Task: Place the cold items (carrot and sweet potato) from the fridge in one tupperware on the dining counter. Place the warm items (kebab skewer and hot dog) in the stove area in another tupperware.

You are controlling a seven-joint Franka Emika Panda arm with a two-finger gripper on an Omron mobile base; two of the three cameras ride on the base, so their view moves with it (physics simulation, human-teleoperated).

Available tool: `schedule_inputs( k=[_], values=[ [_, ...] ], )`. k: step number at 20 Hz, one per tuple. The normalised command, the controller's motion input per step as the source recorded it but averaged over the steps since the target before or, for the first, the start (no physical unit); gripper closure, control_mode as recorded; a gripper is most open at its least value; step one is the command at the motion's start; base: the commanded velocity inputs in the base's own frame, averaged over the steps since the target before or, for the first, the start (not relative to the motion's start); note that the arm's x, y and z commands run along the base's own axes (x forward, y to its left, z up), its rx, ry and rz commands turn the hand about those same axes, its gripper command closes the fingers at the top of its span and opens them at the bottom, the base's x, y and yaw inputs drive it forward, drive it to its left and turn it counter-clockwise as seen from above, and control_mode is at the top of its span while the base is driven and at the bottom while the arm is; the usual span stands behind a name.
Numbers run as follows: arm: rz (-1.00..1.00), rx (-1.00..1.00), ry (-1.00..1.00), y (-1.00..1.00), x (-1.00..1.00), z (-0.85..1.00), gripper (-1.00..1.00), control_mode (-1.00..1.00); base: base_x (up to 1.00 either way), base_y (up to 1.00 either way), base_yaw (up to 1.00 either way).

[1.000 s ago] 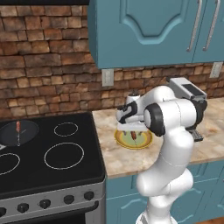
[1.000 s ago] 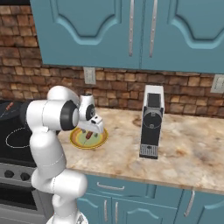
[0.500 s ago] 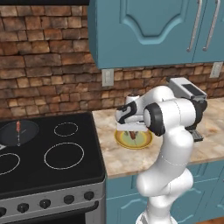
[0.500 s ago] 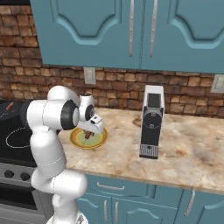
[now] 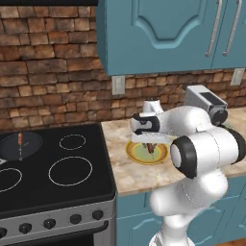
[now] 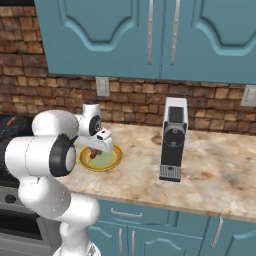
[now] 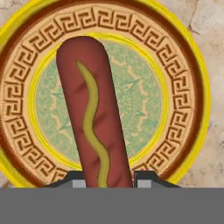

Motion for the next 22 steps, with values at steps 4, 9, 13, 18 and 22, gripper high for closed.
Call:
schedule_inputs(
  k=[4,9,13,18,22],
  values=[
    [0.00,0.00,-0.10,0.00,-1.00,0.84,1.00,-1.00,0.00,0.00,0.00],
    [0.00,0.00,-0.01,0.02,-0.99,1.00,1.00,-1.00,0.00,0.00,0.00],
    [0.00,0.00,0.08,0.01,-0.42,0.58,1.00,-1.00,0.00,0.00,0.00],
    [0.00,0.00,0.00,-0.04,0.00,0.00,1.00,-1.00,0.00,0.00,0.00],
    [0.00,0.00,0.00,0.00,0.00,0.00,1.00,-1.00,0.00,0.00,0.00]
  ],
)
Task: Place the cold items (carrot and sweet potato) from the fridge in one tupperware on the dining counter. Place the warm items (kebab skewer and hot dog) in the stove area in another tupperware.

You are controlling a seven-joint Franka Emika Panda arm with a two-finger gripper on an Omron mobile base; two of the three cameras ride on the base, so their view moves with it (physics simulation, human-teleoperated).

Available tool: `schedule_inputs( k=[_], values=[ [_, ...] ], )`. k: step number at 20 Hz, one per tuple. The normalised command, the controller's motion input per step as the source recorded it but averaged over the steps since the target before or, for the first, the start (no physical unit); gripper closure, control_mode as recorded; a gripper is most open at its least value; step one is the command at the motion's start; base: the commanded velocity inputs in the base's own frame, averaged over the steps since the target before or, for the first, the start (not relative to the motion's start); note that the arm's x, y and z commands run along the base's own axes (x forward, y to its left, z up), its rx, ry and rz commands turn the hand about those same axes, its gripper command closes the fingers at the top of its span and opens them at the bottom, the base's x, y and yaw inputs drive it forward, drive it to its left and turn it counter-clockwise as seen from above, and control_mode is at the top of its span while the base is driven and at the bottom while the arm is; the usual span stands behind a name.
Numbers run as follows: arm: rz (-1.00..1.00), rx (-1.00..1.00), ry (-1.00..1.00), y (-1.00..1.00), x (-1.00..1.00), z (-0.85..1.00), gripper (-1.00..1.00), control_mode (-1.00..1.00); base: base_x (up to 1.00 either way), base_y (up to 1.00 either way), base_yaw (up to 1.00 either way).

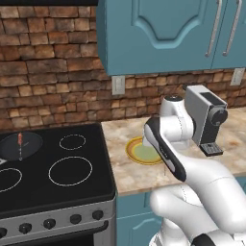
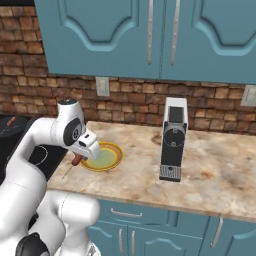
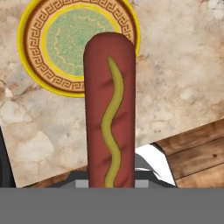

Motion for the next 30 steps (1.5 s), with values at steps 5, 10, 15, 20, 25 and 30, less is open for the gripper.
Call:
schedule_inputs(
  k=[5,10,15,20,25,30],
  values=[
    [0.00,0.00,0.00,0.00,0.00,0.00,1.00,-1.00,0.00,0.00,0.00],
    [0.00,0.00,0.00,0.00,-0.03,0.00,1.00,1.00,-0.18,0.00,0.00],
    [0.00,0.00,0.00,0.00,0.00,0.00,1.00,1.00,-0.58,0.47,0.33],
    [0.00,0.00,0.00,0.00,0.00,0.00,1.00,1.00,-0.34,0.92,0.82],
    [0.00,0.00,0.00,0.00,0.00,0.00,1.00,1.00,-0.04,0.45,0.93],
    [0.00,0.00,0.00,0.00,0.00,0.00,1.00,1.00,-0.09,0.22,1.00]
  ],
)
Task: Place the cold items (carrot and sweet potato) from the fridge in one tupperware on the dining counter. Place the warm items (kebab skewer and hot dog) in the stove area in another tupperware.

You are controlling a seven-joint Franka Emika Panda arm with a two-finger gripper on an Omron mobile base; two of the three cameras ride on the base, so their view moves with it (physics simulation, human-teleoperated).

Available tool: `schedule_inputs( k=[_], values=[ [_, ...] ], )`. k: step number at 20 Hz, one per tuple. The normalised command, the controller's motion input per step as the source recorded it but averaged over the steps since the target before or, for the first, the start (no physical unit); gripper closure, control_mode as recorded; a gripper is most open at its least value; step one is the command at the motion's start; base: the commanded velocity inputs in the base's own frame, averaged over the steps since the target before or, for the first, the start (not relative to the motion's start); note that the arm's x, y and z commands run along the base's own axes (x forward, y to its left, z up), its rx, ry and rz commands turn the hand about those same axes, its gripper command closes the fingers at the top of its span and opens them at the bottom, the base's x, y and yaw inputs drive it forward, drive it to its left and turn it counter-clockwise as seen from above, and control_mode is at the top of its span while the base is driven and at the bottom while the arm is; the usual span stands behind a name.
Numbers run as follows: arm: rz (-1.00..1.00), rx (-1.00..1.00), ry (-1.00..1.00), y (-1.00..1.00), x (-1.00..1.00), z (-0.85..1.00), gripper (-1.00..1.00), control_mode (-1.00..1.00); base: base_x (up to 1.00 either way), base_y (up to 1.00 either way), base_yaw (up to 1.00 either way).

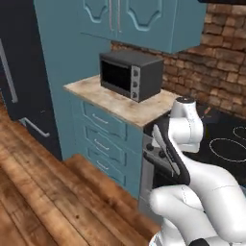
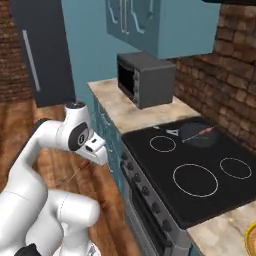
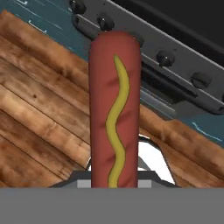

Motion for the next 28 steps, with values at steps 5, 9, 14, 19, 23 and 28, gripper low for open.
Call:
schedule_inputs(
  k=[5,9,14,19,23,28],
  values=[
    [0.00,0.00,0.00,0.00,0.00,0.00,1.00,1.00,-0.05,0.44,0.96],
    [0.00,0.00,0.00,0.00,0.00,0.00,1.00,1.00,-0.31,0.95,0.69],
    [0.00,0.00,0.00,0.00,0.00,0.00,1.00,1.00,-0.12,1.00,0.52],
    [0.00,0.00,0.00,0.00,0.00,0.00,1.00,1.00,0.00,1.00,0.46],
    [0.00,0.00,0.00,0.00,0.00,0.00,1.00,1.00,0.09,1.00,0.43],
    [0.00,0.00,0.00,0.00,0.00,0.00,1.00,1.00,0.84,0.49,0.09]
  ],
)
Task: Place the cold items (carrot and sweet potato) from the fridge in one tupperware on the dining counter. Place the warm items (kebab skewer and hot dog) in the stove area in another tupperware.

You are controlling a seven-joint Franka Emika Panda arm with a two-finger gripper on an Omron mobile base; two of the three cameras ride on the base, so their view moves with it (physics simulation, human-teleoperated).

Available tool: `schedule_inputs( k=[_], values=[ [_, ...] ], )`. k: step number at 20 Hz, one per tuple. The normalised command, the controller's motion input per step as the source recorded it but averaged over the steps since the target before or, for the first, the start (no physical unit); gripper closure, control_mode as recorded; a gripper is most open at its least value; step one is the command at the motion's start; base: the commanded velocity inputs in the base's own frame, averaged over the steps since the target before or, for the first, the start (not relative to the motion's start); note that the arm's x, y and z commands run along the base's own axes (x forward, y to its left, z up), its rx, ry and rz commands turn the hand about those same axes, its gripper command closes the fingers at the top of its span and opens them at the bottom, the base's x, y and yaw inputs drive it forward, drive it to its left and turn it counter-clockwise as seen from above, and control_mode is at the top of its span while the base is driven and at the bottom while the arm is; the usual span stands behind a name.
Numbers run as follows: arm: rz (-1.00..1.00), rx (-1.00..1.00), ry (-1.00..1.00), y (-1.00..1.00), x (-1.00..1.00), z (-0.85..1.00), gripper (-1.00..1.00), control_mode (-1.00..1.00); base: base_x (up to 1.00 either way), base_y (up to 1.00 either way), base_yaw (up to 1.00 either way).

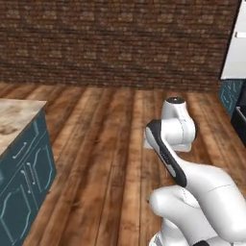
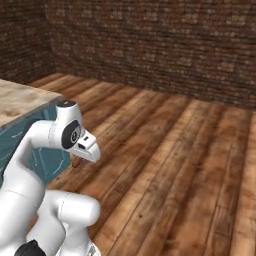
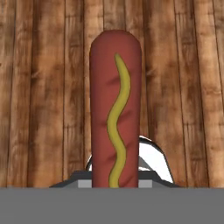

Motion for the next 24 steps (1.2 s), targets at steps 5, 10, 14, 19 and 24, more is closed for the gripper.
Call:
schedule_inputs(
  k=[5,10,14,19,24],
  values=[
    [0.00,0.00,0.00,0.00,0.00,0.00,1.00,1.00,1.00,0.14,0.01],
    [0.00,0.00,0.00,0.00,0.00,0.00,1.00,1.00,1.00,-0.02,0.01],
    [0.00,0.00,0.00,0.00,0.00,0.00,1.00,1.00,1.00,-0.05,0.04],
    [0.00,0.00,0.00,0.00,0.00,0.00,1.00,1.00,1.00,0.08,0.01],
    [0.00,0.00,0.00,0.00,0.00,0.00,1.00,1.00,1.00,0.22,0.00]
  ],
)
